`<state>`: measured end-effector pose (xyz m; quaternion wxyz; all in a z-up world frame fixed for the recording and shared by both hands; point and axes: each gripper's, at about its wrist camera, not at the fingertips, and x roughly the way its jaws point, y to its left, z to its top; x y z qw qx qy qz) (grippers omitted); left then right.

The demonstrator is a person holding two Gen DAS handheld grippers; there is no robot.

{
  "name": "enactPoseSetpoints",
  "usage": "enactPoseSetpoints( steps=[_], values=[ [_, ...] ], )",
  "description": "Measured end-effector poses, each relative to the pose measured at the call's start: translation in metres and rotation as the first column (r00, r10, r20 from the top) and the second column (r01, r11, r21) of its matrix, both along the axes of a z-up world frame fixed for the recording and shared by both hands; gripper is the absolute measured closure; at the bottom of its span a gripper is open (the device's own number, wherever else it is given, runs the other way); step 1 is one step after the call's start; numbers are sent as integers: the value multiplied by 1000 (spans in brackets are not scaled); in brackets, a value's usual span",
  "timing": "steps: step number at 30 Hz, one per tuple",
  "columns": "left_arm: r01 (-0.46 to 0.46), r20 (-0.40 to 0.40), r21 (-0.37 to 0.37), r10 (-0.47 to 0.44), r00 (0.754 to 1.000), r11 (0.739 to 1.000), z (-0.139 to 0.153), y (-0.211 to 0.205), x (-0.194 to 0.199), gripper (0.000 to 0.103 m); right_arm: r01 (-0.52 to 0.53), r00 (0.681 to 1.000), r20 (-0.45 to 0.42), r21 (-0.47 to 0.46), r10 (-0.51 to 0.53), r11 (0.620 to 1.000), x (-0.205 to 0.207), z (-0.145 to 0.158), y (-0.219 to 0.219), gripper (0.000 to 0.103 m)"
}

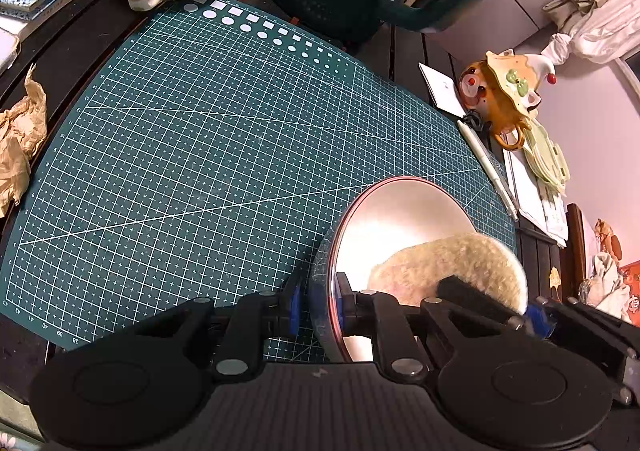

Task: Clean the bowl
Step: 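Hold the bowl with the left tool while the right tool wipes the inner wall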

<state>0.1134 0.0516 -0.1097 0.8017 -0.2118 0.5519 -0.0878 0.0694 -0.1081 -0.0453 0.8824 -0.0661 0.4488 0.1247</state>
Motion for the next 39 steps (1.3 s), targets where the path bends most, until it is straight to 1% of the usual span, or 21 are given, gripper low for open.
enactPoseSetpoints(
  steps=[3, 7, 8, 10, 11, 13, 16, 19, 20, 24, 26, 27, 28, 30, 33, 35, 36, 37, 38, 39],
  values=[
    [-1, -1, -2, 1, 1000, 1000, 1, 0, -1, 89, 21, 999, 30, -23, -20, 1000, -3, 5, -5, 90],
    [-2, -1, -2, 2, 1000, 1000, 1, 0, -2, 89, 26, 996, 83, 6, -26, 1000, -9, 18, -9, 90],
    [-2, -1, -2, 2, 1000, 1000, 2, 0, -3, 89, 26, 996, 84, 16, -28, 1000, -8, 18, -10, 90],
    [-2, -1, -3, 2, 1000, 1000, 2, 0, -3, 89, 15, 997, 78, 66, -20, 998, -9, 22, -12, 90],
    [-2, -1, -3, 2, 1000, 1000, 2, 0, -4, 89, 14, 997, 79, 73, -20, 997, -8, 24, -12, 90],
    [-2, -1, -3, 2, 1000, 1000, 3, 0, -5, 89, 12, 995, 99, 128, -24, 992, -12, 37, -19, 90],
    [-3, -1, -3, 3, 1000, 1000, 3, 0, -6, 89, 7, 992, 122, 148, -26, 989, -15, 48, -22, 90],
    [-3, -1, -3, 3, 1000, 1000, 4, 0, -7, 89, -9, 995, 97, 141, -5, 990, -14, 41, -15, 90],
    [-3, -1, -3, 3, 1000, 1000, 4, 0, -7, 89, -11, 997, 72, 132, 2, 991, -12, 33, -11, 90],
    [-2, 0, -4, 2, 1000, 1000, 4, 1, -7, 89, -23, 1000, 2, 83, 23, 996, -5, 7, 2, 90],
    [-1, 0, -4, 1, 1000, 1000, 4, 2, -7, 89, -21, 1000, -5, 47, 21, 999, -4, 1, 5, 90],
    [-2, 0, -4, 2, 1000, 1000, 3, 2, -7, 89, -19, 1000, -3, 21, 19, 1000, -4, -1, 6, 90],
    [-3, 0, -5, 3, 1000, 1000, 3, 1, -8, 89, -14, 999, 30, -53, 15, 999, -7, 0, 11, 90],
    [-3, 0, -4, 3, 1000, 1000, 4, 0, -7, 89, -2, 997, 77, -99, 9, 995, -11, 8, 11, 90],
    [-2, 1, -3, 2, 1000, 1000, 4, 1, -8, 89, 11, 993, 116, -92, 0, 996, -14, 22, 5, 90],
    [-3, 0, -3, 3, 1000, 1000, 3, 1, -8, 89, 31, 988, 156, -62, -21, 998, -18, 38, -5, 90],
    [-3, 0, -3, 3, 1000, 1000, 3, 1, -8, 89, 35, 986, 162, -55, -25, 998, -18, 40, -7, 90],
    [-3, 1, -3, 3, 1000, 1000, 3, 1, -8, 89, 45, 983, 180, -28, -39, 999, -20, 48, -11, 90],
    [-3, 1, -2, 3, 1000, 1000, 3, 1, -8, 89, 43, 983, 180, -19, -39, 999, -21, 49, -12, 90],
    [-3, 1, -3, 3, 1000, 1000, 3, 1, -8, 89, 28, 984, 173, 17, -31, 999, -21, 51, -13, 90]
  ],
)
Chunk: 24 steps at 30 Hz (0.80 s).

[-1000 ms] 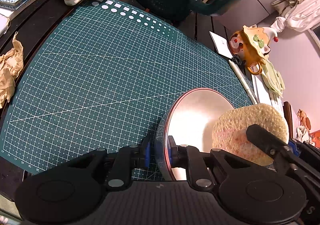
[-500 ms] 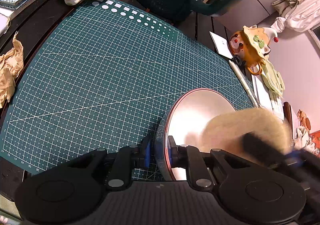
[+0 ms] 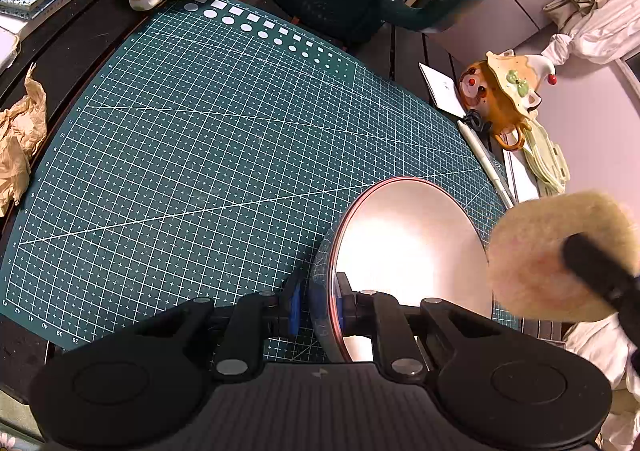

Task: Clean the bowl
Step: 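Hold the bowl with the left tool while the right tool wipes the inner wall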

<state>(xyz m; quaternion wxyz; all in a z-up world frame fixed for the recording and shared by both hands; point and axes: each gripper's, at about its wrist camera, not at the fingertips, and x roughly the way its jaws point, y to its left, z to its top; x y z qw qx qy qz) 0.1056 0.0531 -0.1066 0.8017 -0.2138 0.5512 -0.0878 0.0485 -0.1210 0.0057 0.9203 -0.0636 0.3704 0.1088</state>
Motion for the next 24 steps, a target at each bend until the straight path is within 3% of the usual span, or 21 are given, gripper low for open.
enactPoseSetpoints(
  steps=[2, 4, 10, 15, 18, 22, 24],
  values=[
    [0, 0, -1, 0, 1000, 1000, 0, 1, 0, 89, -41, 997, -65, 76, 46, 996, 3, -7, 3, 90],
    [-1, 0, -1, 1, 1000, 1000, 0, 1, 0, 89, -63, 990, -116, 93, 74, 994, 7, -20, 9, 90],
    [-2, -1, -2, 2, 1000, 1000, -1, 2, 1, 88, -54, 973, -220, 73, 69, 996, 19, -51, 18, 90],
    [-2, -2, -2, 2, 1000, 1000, -1, 2, 1, 88, -43, 979, -198, 1, 42, 999, 19, -49, 19, 90],
    [-2, -2, -2, 2, 1000, 1000, -1, 2, 2, 88, -18, 993, -121, -69, 10, 997, 13, -36, 13, 90],
    [-2, -1, -1, 2, 1000, 1000, 0, 1, 0, 88, -4, 999, -45, 12, 4, 1000, 6, -6, -3, 90],
    [-1, -1, -1, 1, 1000, 1000, -1, 2, 1, 88, -29, 998, -59, 56, 32, 998, 6, -3, -4, 90]
  ],
)
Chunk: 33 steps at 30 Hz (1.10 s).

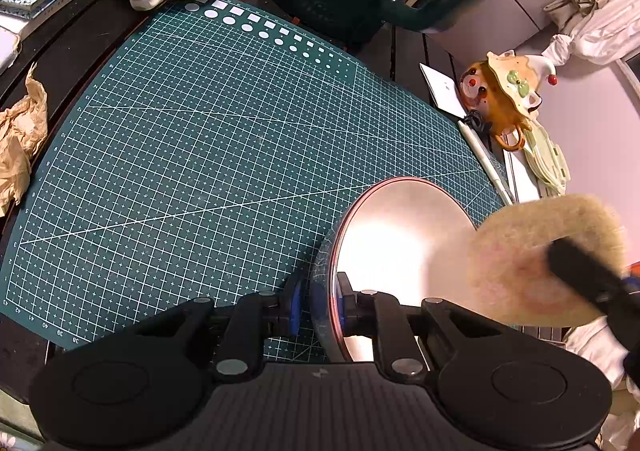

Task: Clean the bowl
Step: 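Hold the bowl with the left tool while the right tool wipes the inner wall, then hold the bowl with the left tool while the right tool scrubs the bottom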

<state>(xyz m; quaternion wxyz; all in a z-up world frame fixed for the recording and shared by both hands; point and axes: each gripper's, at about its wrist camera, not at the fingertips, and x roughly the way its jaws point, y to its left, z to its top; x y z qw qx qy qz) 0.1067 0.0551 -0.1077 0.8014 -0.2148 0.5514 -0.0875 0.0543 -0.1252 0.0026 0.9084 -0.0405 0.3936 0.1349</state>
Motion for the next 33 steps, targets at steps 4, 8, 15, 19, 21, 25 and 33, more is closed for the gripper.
enactPoseSetpoints(
  steps=[4, 8, 15, 19, 21, 25, 33],
  values=[
    [-1, -1, -2, 1, 1000, 1000, 0, 1, 0, 88, -42, 995, -90, 68, 48, 997, 6, -15, 8, 90],
    [0, -1, -1, 0, 1000, 1000, -1, 1, 0, 88, -45, 986, -157, 21, 47, 999, 12, -40, 21, 90],
    [0, -1, -2, 0, 1000, 1000, -1, 1, -1, 88, 18, 997, -70, -120, -27, 993, 10, -37, 18, 90],
    [0, -1, 0, 0, 1000, 1000, -1, 0, -1, 88, 42, 999, 3, -56, -42, 998, 4, -9, 2, 90],
    [0, 0, 0, 0, 1000, 1000, -1, -1, 0, 88, 28, 999, 17, -5, -28, 1000, 1, 1, -2, 90],
    [0, -1, -2, 0, 1000, 1000, -1, -1, 0, 88, -10, 998, -64, 60, 14, 998, 7, -12, 2, 90],
    [1, -3, -2, -1, 1000, 1000, 0, -2, 2, 88, -10, 988, -157, -22, 7, 1000, 17, -48, 18, 90]
  ],
)
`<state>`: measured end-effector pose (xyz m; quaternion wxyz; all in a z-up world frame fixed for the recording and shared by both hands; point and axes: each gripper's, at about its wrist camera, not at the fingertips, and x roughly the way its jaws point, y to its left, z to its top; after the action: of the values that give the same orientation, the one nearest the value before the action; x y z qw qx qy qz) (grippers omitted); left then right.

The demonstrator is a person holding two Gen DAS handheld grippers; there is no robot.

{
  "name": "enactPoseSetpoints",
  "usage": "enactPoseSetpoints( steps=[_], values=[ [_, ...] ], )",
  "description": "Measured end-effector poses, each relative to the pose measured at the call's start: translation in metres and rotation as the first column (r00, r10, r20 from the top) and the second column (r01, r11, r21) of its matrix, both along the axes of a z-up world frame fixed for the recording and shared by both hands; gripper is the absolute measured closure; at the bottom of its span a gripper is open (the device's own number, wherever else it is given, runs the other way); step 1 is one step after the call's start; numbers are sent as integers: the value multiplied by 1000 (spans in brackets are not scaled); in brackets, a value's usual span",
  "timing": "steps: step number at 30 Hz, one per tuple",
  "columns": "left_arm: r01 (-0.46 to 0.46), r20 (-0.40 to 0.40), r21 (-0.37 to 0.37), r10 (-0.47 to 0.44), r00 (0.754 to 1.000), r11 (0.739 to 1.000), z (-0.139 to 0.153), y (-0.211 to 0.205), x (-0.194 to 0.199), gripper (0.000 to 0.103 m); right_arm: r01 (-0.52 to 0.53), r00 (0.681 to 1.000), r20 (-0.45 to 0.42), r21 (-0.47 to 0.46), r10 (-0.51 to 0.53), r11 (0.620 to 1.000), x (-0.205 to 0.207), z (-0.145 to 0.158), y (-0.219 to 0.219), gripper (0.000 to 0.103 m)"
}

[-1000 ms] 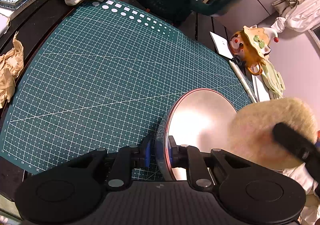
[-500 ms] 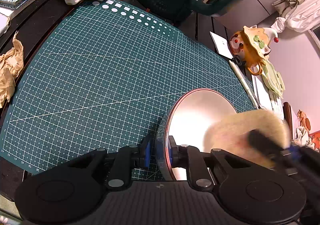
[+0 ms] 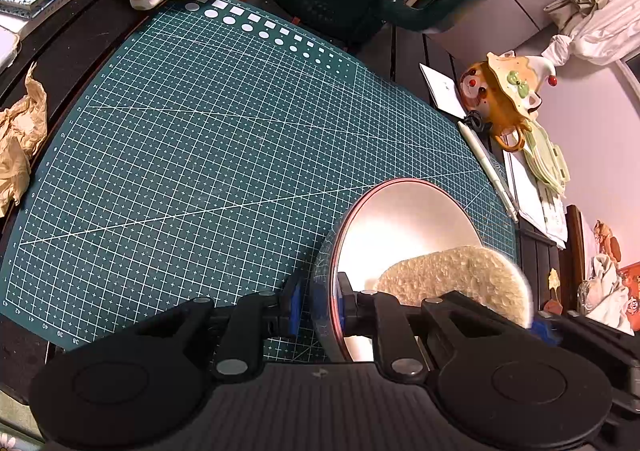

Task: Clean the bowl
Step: 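Hold the bowl with the left tool while the right tool scrubs the bottom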

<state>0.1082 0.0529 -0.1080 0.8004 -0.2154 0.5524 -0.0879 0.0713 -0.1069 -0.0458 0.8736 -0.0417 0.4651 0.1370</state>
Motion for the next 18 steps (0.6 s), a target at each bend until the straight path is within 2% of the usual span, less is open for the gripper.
enactPoseSetpoints(
  steps=[4, 9, 11, 12, 13, 15, 18],
  values=[
    [0, 0, -1, 0, 1000, 1000, 0, -1, 1, 88, 32, 994, 112, -119, -19, 992, -10, 14, 1, 90],
    [-1, 0, -1, 1, 1000, 1000, 0, -2, 2, 88, 50, 982, 186, -47, -41, 998, -18, 45, -14, 91],
    [-1, 1, 0, 1, 1000, 1000, -1, -2, 2, 88, 32, 985, 169, 16, -35, 999, -17, 50, -19, 91],
    [-1, 1, 0, 1, 1000, 1000, -1, -2, 2, 88, 0, 993, 120, 86, -11, 996, -15, 47, -20, 91],
    [-1, 1, -1, 1, 1000, 1000, -1, -2, 2, 88, -9, 995, 100, 105, -2, 994, -13, 44, -20, 91],
    [-1, 1, -1, 1, 1000, 1000, -1, -1, 2, 88, -27, 998, 55, 116, 20, 993, -10, 34, -14, 90],
    [-1, 2, 0, 1, 1000, 1000, 0, 1, 2, 88, -43, 999, 3, 66, 43, 997, -5, 11, -1, 90]
  ],
)
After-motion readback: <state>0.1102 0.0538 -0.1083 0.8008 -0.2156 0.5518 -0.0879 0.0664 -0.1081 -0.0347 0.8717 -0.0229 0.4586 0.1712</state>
